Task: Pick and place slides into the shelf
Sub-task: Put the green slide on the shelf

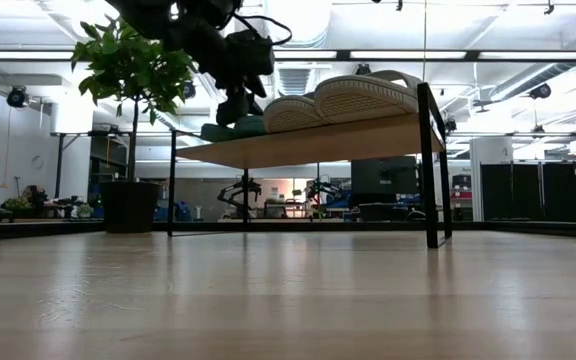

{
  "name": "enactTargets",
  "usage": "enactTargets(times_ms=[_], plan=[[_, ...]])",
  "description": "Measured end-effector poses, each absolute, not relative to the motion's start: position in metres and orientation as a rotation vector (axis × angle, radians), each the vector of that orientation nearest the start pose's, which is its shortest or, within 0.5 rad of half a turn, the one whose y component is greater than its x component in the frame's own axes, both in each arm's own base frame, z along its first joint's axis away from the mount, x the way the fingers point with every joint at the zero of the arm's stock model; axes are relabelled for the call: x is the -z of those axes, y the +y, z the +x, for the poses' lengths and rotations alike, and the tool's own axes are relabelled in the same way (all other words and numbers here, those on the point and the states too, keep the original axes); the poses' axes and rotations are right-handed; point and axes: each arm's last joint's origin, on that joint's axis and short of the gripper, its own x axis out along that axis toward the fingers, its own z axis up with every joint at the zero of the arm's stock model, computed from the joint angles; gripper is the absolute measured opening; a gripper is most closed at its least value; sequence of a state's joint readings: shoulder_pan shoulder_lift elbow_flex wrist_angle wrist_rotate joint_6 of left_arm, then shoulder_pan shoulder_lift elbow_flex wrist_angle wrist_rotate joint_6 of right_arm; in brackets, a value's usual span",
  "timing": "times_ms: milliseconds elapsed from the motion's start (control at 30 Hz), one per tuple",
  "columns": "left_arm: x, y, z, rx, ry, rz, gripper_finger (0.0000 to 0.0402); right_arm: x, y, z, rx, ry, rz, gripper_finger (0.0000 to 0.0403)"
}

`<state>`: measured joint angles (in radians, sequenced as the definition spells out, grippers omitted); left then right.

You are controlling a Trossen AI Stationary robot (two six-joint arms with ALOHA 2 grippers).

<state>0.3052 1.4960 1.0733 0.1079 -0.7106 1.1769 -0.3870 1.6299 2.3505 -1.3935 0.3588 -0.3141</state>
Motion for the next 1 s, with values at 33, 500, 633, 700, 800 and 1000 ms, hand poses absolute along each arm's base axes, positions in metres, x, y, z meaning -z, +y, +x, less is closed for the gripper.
enactTargets(times_ms=[33,500,633,700,800,1000], plan=[[-0.294,0.118,0.312,-0.701,0.882,1.135,0.0196,-0.514,-0.105,0.232,0.602,0.798,-0.278,0.0111],[-0.294,0.108,0.312,-0.674,0.908,1.152,0.0196,-0.514,-0.107,0.231,0.606,0.805,-0.274,0.0107],[-0.299,0.100,0.312,-0.677,0.889,1.158,0.0196,-0.514,-0.109,0.230,0.612,0.806,-0.272,0.0109],[-0.305,0.095,0.310,-0.684,0.863,1.157,0.0196,-0.514,-0.110,0.230,0.616,0.807,-0.270,0.0109],[-0.311,0.091,0.307,-0.687,0.842,1.156,0.0196,-0.514,-0.110,0.230,0.616,0.807,-0.270,0.0107],[-0.320,0.089,0.300,-0.697,0.829,1.178,0.0196,-0.514,-0.109,0.230,0.592,0.801,-0.262,0.0106]])
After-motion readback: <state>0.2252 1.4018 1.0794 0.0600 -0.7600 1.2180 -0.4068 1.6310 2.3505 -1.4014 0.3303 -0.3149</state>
